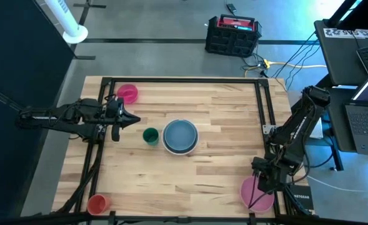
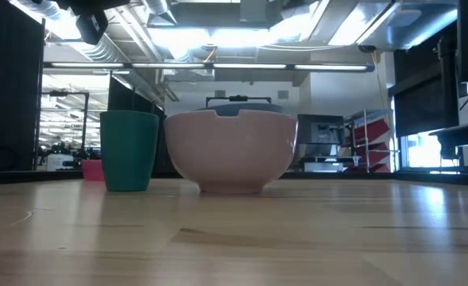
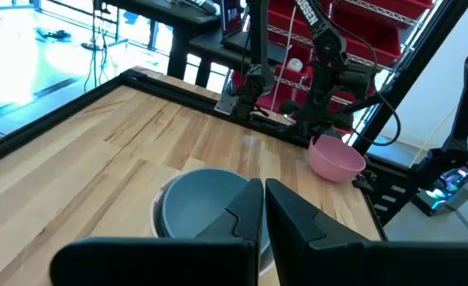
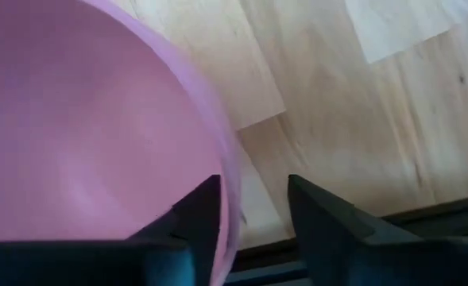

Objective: Nest bowls inside each other
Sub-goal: Stack the pink bowl into the blue bowl

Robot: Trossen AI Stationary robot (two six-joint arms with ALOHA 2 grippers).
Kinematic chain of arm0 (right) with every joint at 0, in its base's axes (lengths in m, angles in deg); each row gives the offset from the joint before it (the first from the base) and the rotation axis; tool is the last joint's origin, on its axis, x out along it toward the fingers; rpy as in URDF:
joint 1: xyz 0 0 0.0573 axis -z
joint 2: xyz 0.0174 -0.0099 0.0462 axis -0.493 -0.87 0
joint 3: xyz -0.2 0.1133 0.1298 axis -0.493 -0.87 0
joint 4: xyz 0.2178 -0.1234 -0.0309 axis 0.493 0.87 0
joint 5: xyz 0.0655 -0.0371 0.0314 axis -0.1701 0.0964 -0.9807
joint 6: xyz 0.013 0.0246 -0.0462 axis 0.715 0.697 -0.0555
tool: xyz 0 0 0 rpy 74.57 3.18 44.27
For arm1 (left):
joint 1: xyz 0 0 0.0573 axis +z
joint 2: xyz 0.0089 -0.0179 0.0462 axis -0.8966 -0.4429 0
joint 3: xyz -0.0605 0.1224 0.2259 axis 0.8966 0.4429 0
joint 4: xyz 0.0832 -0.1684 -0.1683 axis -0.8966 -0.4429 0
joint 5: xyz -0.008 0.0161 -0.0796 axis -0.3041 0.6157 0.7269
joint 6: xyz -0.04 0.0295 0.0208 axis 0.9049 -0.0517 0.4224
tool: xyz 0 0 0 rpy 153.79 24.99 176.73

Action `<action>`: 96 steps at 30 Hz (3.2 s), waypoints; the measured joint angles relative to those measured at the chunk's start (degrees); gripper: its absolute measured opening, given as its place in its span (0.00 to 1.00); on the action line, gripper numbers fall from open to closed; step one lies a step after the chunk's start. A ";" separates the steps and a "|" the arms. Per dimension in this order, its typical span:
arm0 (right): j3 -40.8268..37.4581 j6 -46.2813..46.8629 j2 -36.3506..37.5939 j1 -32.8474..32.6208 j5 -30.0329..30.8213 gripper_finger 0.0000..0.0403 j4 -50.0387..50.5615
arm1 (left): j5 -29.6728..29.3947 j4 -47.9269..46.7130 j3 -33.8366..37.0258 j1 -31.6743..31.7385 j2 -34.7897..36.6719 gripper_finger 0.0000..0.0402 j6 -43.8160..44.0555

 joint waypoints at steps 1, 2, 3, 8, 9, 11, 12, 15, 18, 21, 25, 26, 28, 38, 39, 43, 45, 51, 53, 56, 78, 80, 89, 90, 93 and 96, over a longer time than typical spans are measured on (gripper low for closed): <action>0.00 0.00 -0.02 0.00 -0.12 0.21 0.03 | 0.00 0.00 0.00 -0.01 0.00 0.00 -0.04; 0.00 0.00 -0.02 0.02 -0.26 0.14 0.03 | 0.00 0.00 0.00 0.00 0.00 0.00 -0.31; 0.00 -0.02 -0.02 0.02 -0.29 0.07 0.03 | 0.00 0.01 0.00 0.00 0.00 0.00 -0.53; 1.45 -3.16 -0.23 4.12 -0.16 0.02 0.17 | -0.02 0.12 0.00 0.00 0.00 0.00 -0.93; 2.30 -4.98 -0.35 5.98 -0.01 0.02 0.26 | -0.02 0.18 0.00 0.00 0.00 0.00 -0.93; 3.99 -8.64 -0.59 9.69 0.30 0.01 0.46 | -0.02 0.32 0.00 -0.01 0.01 0.00 -0.92; 4.84 -10.46 -0.71 11.54 0.45 0.01 0.55 | -0.02 0.38 0.00 -0.01 0.01 0.00 -0.91; 7.39 -15.94 -1.07 17.10 0.91 0.01 0.84 | -0.02 0.58 0.00 -0.01 0.01 0.00 -0.90; 9.93 -21.42 -1.43 22.67 1.36 0.00 1.13 | -0.02 0.77 0.00 -0.02 0.02 0.00 -0.88; 13.43 -28.54 -3.05 29.01 1.59 0.00 2.34 | -0.02 0.87 0.00 0.00 0.02 0.00 -0.81; 21.08 -41.53 -9.26 38.55 0.93 0.00 4.29 | -0.02 0.83 0.00 -0.01 0.02 0.00 -0.69; 23.24 -44.54 -11.09 40.84 0.70 0.00 4.66 | -0.02 0.82 0.00 0.00 0.02 0.00 -0.68; 27.76 -49.81 -14.77 45.43 0.33 0.00 5.92 | -0.02 0.81 0.00 0.00 0.02 0.00 -0.66; 49.80 -68.28 -29.08 60.86 -0.10 0.00 11.02 | -0.02 0.00 0.00 0.00 0.00 0.00 -0.26; 51.27 -69.09 -30.27 61.64 -0.27 0.00 11.49 | -0.02 -0.42 0.00 0.00 0.00 0.00 -0.15; 57.12 -72.33 -35.03 64.77 -0.95 0.00 13.36 | -0.02 -2.07 0.00 0.00 0.00 0.00 0.26; 60.04 -73.95 -37.41 66.33 -1.30 0.00 14.29 | -0.02 -2.90 0.00 0.00 0.00 0.00 0.47; 67.05 -78.12 -44.13 70.34 -2.69 0.00 16.75 | -0.02 -4.76 0.00 0.00 0.02 0.00 0.66; 67.08 -78.56 -45.43 70.35 -2.84 0.00 16.83 | -0.02 -4.76 0.00 0.00 0.02 0.00 0.66; 67.13 -78.79 -46.91 70.24 -3.42 0.00 16.93 | -0.02 -4.75 0.00 0.00 0.22 0.00 0.40; 67.19 -80.33 -51.48 71.86 -3.32 0.00 13.68 | -0.02 -1.84 0.00 0.00 0.24 0.00 -2.34; 67.19 -80.43 -51.67 72.00 -3.32 0.00 13.27 | -0.02 -1.79 0.00 0.00 0.24 0.00 -2.34; 67.19 -80.48 -51.67 72.01 -4.05 0.02 13.73 | -0.02 -1.81 0.00 0.00 0.24 0.00 -2.36; 67.19 -80.49 -51.67 72.04 -4.70 0.04 13.86 | -0.02 -1.84 0.00 0.00 0.24 0.00 -2.36; 67.17 -80.40 -51.67 72.04 -5.90 0.12 13.92 | -0.02 -1.84 0.00 0.00 0.24 0.00 -2.36; 67.19 -80.35 -51.67 72.03 -7.67 0.21 14.03 | -0.02 -1.84 0.00 0.00 0.24 0.00 -2.36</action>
